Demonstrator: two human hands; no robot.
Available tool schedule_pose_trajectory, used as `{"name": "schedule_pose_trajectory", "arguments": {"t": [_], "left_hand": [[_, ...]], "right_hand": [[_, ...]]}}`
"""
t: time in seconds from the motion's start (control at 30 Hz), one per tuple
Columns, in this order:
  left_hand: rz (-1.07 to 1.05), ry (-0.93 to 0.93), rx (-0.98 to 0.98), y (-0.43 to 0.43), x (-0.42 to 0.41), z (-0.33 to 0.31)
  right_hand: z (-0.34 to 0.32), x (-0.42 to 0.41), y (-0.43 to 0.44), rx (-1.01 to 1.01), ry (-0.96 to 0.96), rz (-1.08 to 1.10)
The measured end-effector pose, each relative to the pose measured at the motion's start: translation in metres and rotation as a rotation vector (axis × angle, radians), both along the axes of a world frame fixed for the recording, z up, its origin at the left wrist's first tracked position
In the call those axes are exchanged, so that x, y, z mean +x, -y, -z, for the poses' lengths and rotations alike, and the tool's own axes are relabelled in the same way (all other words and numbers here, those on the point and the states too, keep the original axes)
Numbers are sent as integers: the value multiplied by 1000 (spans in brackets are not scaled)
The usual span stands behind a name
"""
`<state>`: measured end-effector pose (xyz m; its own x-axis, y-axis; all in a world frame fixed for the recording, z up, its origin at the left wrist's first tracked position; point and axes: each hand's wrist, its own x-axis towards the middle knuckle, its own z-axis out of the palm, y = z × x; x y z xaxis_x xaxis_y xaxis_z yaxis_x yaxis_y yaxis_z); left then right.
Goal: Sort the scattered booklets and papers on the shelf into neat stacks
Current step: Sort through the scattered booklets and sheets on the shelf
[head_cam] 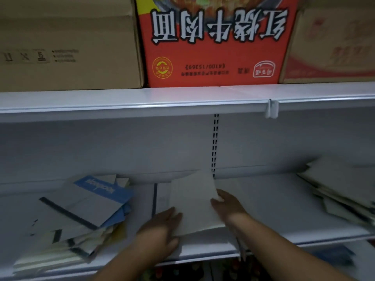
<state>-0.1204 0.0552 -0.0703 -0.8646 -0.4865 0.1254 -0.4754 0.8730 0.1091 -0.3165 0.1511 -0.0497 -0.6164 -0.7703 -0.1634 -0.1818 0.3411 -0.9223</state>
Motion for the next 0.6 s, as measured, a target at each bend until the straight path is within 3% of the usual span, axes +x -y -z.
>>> {"name": "schedule_pose_trajectory", "arguments": {"t": [0.1, 0.17, 0.27, 0.33, 0.4, 0.5, 0.6], "left_hand": [[109, 54, 7, -13, -52, 12], [80, 118, 65, -23, -79, 15], [47, 161, 82, -30, -95, 18], [28, 164, 72, -24, -87, 14], [-55, 129, -14, -8, -64, -2], [-409, 117, -97, 30, -14, -27], [-695, 178, -67, 57, 36, -31]], "right_hand": [[9, -41, -31, 25, -36, 112], [15, -62, -44, 141, -231, 127], [26, -76, -48, 495, -614, 37], [26, -77, -43, 571, -685, 38], [21, -74, -34, 539, -736, 43], [15, -56, -13, 377, -850, 17], [10, -19, 19, 220, -821, -88]]}}
